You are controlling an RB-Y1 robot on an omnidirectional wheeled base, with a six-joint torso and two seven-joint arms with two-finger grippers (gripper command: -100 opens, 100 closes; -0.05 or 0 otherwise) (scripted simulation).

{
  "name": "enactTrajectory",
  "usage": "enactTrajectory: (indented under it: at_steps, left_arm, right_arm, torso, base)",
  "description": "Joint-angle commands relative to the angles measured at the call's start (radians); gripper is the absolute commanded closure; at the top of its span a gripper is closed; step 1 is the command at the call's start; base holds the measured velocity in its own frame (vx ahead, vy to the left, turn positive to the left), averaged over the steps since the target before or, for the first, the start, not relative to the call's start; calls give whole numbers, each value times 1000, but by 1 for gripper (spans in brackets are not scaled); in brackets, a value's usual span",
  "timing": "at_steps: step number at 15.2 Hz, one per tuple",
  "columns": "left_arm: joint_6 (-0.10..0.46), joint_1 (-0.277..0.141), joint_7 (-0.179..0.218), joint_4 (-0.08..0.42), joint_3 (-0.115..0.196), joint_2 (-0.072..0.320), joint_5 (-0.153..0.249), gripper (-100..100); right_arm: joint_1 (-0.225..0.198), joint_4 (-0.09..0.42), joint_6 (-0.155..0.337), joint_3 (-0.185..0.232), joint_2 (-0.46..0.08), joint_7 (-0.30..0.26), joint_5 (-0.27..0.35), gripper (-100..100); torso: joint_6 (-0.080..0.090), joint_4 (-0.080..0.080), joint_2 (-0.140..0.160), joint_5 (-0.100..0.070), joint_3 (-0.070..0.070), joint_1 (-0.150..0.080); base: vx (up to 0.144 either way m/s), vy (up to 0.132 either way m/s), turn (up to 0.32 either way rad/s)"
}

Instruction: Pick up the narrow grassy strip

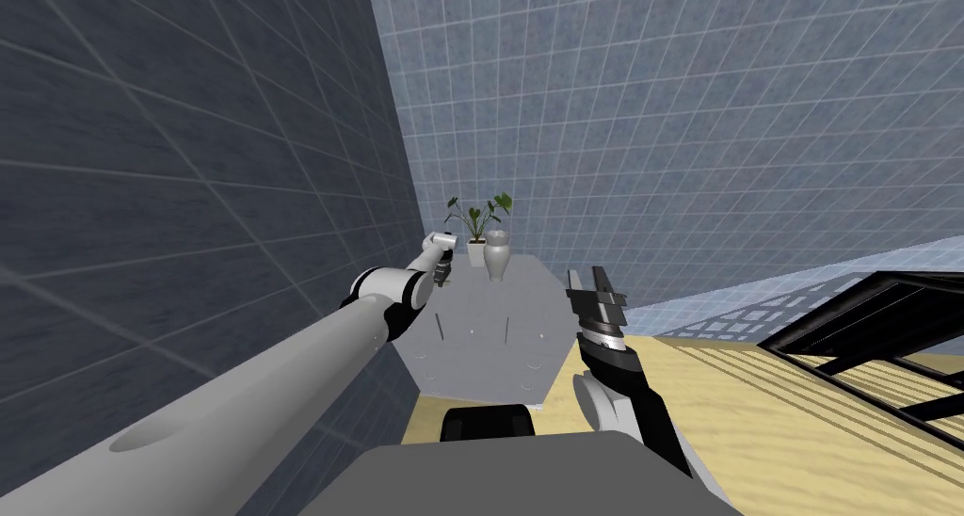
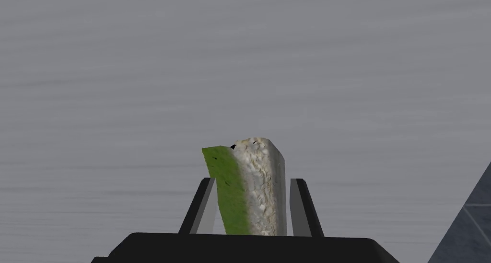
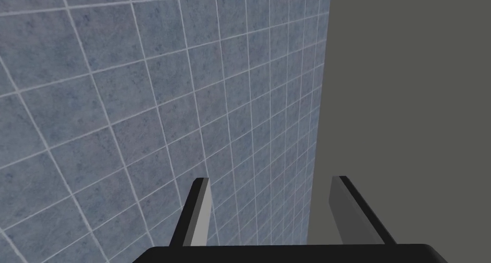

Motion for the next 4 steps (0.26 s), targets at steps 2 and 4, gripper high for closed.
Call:
enactTrajectory:
  at_steps: [2,4]
  left_arm:
    - [16,-30,-2,15,3,5,-1,100]
    - [9,-21,-1,7,3,4,-1,100]
  right_arm:
    - [0,0,0,0,0,0,0,0]
    - [0,0,0,0,0,0,0,0]
  torso:
    - [0,0,0,0,0,0]
    - [0,0,0,-1,0,-1]
  base:
    - [0,0,0]
    - [0,0,0]
